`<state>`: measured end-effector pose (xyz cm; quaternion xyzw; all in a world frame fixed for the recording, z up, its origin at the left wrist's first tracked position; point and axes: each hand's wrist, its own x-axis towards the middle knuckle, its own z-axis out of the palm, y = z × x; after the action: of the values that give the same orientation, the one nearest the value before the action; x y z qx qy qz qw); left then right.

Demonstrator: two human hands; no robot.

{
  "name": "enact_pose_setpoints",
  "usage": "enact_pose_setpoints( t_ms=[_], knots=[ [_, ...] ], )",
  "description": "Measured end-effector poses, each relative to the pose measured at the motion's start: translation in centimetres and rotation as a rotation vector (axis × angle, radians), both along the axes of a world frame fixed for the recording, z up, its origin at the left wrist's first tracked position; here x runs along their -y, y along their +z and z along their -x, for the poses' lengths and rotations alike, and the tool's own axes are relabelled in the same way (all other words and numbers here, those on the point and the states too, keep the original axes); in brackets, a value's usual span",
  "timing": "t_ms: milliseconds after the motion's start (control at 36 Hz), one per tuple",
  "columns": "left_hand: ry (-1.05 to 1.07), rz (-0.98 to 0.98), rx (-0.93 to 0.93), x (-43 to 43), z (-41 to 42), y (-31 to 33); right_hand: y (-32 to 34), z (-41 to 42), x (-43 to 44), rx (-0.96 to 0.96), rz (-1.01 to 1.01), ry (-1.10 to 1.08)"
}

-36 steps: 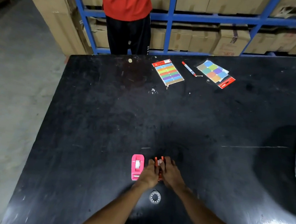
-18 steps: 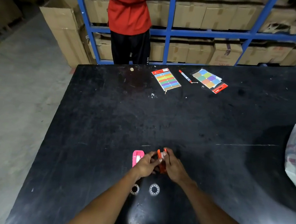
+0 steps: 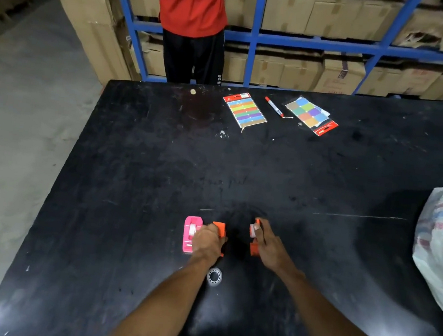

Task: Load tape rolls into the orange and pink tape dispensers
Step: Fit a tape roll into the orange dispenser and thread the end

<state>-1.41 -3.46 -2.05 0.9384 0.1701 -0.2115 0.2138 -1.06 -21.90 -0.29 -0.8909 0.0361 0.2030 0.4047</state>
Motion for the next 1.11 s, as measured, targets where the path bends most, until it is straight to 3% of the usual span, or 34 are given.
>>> enact_pose_setpoints(
  t_ms=[194,528,611,667,722,778,833,917,1111],
  knots=[
    [-0.079,-0.22,-0.06,1.6,-0.8,-1.8,-0.9,-0.4,1.3,-0.009,-0.005,0.046],
    [-0.037,-0.172,-0.017,1.9,-1.0,-1.4,-2.3,-0.6,0.6,-0.066,-0.049,0.087],
    [-0.065,-0.183,0.129,1.9,-0.6,-0.3,-2.2,-0.6,0.3,-0.066,-0.079,0.071],
    [-0.069,-0.075,0.308,1.9,-0.5,0.4,-2.1,-0.7,0.1,-0.063,-0.099,0.053],
    [-0.037,0.208,0.39,2.1,-0.4,0.7,-2.0,-0.7,-0.1,-0.057,-0.118,0.026],
    [0.045,0.524,0.334,2.2,-0.4,1.1,-1.8,-0.8,-0.3,-0.047,-0.144,0.002],
    [0.079,0.706,0.225,2.3,-0.4,1.4,-1.6,-0.7,-0.5,-0.029,-0.176,-0.012],
    [0.08,0.818,0.174,2.7,-0.4,1.6,-1.4,-0.6,-0.7,-0.01,-0.205,-0.025],
    [0.061,0.835,0.238,3.2,-0.1,1.5,-1.4,-0.1,0.3,-0.016,-0.226,-0.059]
  ],
)
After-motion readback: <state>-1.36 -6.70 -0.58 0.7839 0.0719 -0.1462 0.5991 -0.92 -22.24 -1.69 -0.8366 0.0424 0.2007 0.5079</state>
